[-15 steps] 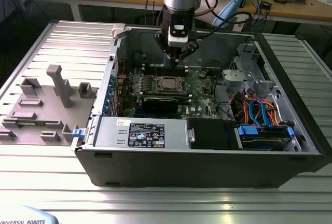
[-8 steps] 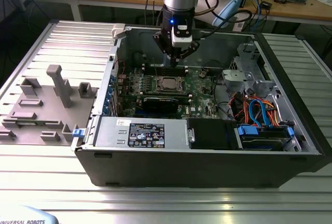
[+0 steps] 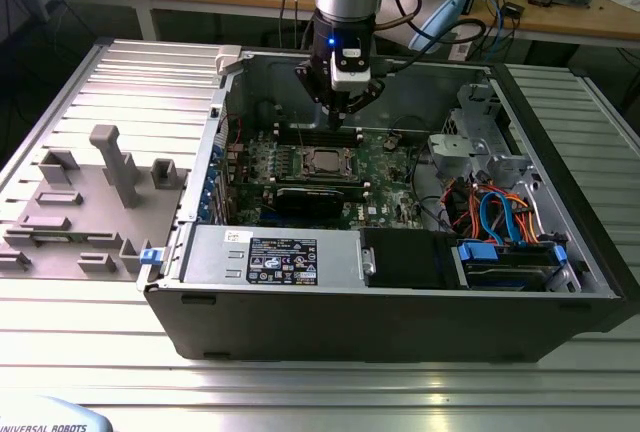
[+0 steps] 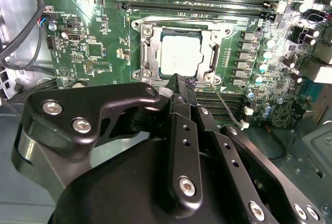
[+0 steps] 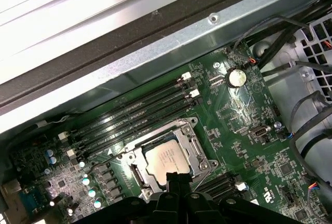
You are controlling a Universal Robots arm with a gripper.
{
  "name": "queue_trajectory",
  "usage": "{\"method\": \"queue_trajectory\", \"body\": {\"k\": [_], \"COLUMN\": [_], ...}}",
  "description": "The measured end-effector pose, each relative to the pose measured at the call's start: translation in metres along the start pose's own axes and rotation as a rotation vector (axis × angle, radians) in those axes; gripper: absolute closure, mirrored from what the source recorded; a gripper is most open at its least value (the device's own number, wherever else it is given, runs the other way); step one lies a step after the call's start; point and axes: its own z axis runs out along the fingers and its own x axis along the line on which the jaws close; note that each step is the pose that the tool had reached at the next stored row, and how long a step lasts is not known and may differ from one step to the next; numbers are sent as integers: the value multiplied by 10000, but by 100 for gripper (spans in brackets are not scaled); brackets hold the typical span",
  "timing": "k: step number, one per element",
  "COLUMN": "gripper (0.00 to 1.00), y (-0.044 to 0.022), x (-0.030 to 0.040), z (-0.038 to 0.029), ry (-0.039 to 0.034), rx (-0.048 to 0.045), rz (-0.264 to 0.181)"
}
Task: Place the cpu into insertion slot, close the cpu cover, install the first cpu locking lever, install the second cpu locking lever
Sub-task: 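Install the first cpu locking lever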
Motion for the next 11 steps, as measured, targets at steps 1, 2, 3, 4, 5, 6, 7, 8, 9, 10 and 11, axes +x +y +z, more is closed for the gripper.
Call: {"method": "queue_trajectory", "body": {"k": [1,2,3,4,5,6,7,8,9,10,11], "gripper": [89,89,89,89,89,89,89,89,89,89,89], "y": [0,0,0,0,0,0,0,0,0,0,0], "x": [0,0,0,0,0,0,0,0,0,0,0], "z": [0,0,0,0,0,0,0,0,0,0,0], "ry": [0,0,0,0,0,0,-1,-1,-2,-2,-3], "rx": [0,0,0,0,-2,-3,-4,-7,-12,-20,-25], "rz": [0,0,0,-7,-26,-69,-111,-220,-354,-622,-775]}}
